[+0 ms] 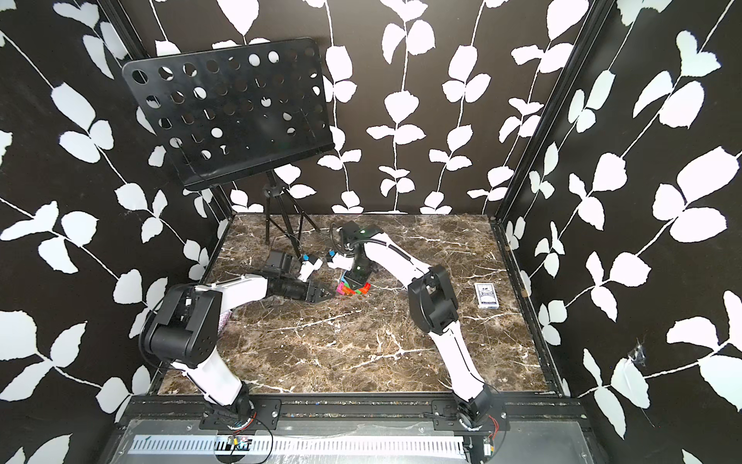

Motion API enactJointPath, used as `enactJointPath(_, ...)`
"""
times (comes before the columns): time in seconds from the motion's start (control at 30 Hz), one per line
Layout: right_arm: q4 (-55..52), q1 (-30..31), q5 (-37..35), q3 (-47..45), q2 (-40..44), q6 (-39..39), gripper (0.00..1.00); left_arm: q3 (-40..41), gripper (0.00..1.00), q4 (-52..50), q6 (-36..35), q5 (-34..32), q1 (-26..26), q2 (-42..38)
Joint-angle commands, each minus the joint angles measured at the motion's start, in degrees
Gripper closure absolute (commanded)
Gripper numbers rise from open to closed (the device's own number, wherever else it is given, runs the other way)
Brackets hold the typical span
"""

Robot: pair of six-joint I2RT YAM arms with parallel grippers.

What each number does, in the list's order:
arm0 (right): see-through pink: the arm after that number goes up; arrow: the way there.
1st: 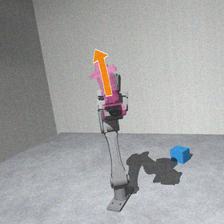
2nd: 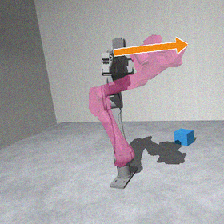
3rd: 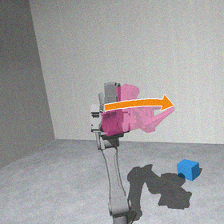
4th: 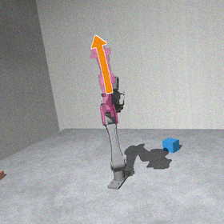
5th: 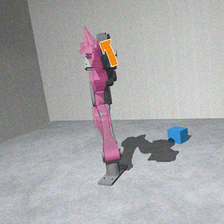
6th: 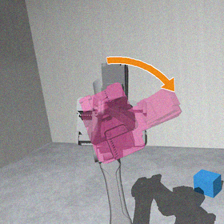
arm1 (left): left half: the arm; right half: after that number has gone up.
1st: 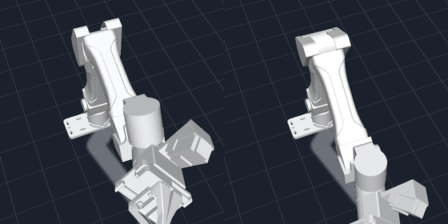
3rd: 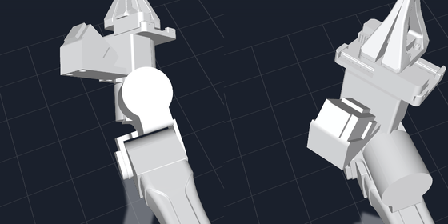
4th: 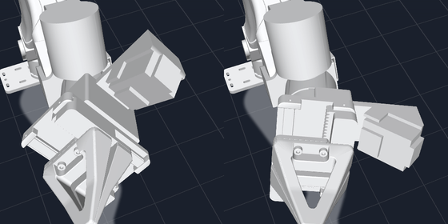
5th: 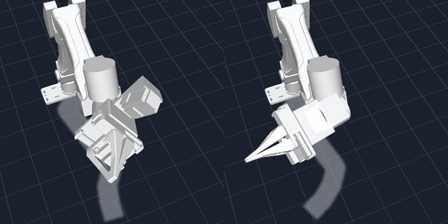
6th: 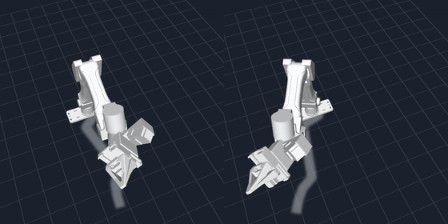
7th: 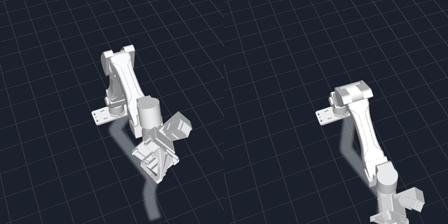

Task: Assemble the letter y with lego
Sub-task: Assemble the lego brick with the lego brick, then place the lego brick at the center of the board.

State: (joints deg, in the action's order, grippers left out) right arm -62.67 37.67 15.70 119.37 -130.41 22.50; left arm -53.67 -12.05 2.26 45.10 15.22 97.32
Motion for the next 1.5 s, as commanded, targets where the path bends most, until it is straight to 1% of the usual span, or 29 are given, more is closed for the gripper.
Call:
enactJointPath(0.0, 3.9, -2.2, 9.7, -4.3, 5.1, -8.0, 0.84, -4.9, 0.25, -6.9, -15.6, -0.8, -0.4, -3.7)
enactJointPath(0.07, 9.1, -3.9, 16.3, -9.8, 7.9, -13.9, 0.84, -6.7, 0.25, -7.9, -23.9, -1.4, -0.4, -5.1)
enactJointPath(0.1, 11.6, -4.5, 18.4, -12.5, 9.3, -16.3, 0.84, -7.2, 0.25, -8.3, -27.3, -1.5, -0.4, -5.8)
enactJointPath(0.13, 15.4, -5.1, 20.9, -16.1, 10.9, -19.4, 0.84, -7.6, 0.25, -8.7, -31.9, -1.6, -0.4, -6.6)
enactJointPath(0.2, 23.5, -6.4, 24.5, -22.8, 13.9, -25.7, 0.84, -7.1, 0.25, -8.1, -38.1, -2.5, -0.1, -8.2)
enactJointPath(0.27, 32.9, -7.9, 28.7, -29.6, 16.6, -33.3, 0.84, -6.2, 0.24, -8.3, -46.4, -2.5, 0.3, -9.6)
enactJointPath(0.33, 38.6, -8.5, 30.4, -33.8, 18.1, -38.3, 0.84, -6.4, 0.24, -10.6, -54.1, -3.0, 1.2, -9.8)
enactJointPath(0.37, 40.4, -8.5, 30.7, -35.2, 18.7, -39.6, 0.84, -6.0, 0.23, -10.6, -56.7, -3.8, 1.9, -9.8)
enactJointPath(0.47, 44.5, -8.5, 31.5, -38.4, 19.9, -43.0, 0.84, -5.1, 0.21, -9.2, -62.7, -5.9, 4.1, -9.6)
enactJointPath(0.5, 45.7, -8.5, 31.7, -39.1, 20.1, -44.0, 0.84, -5.0, 0.2, -8.6, -63.7, -6.6, 4.7, -9.3)
enactJointPath(0.57, 47.9, -8.4, 32.6, -40.4, 20.3, -46.0, 0.84, -5.4, 0.17, -7.4, -64.8, -7.6, 5.9, -8.8)
enactJointPath(0.7, 52.4, -8.3, 33.8, -42.4, 20.5, -49.9, 0.84, -6.2, 0.13, -5.1, -64.2, -9.3, 8.4, -7.2)
enactJointPath(0.87, 55.3, -8.2, 35.5, -43.2, 20.3, -52.3, 0.85, -6.4, 0.1, -2.7, -62.7, -10.1, 10.3, -5.9)
enactJointPath(0.93, 56.8, -8.2, 36.2, -43.6, 20.2, -53.4, 0.85, -6.5, 0.1, -1.3, -61.5, -12.4, 10.5, -5.4)
enactJointPath(0.97, 57.7, -8.1, 36.5, -43.7, 20.2, -54.1, 0.85, -6.7, 0.1, -1.2, -61.2, -12.5, 10.6, -5.2)
enactJointPath(1.17, 58.3, -7.8, 37.5, -43.6, 19.6, -55.1, 0.85, -7.3, 0.08, 1.3, -58.1, -12.7, 10.9, -3.8)
enactJointPath(1.47, 58.4, -7.0, 38.5, -43.8, 19.2, -54.9, 0.85, -9.2, 0.09, 1.4, -57.1, -12.5, 11.1, -1.9)
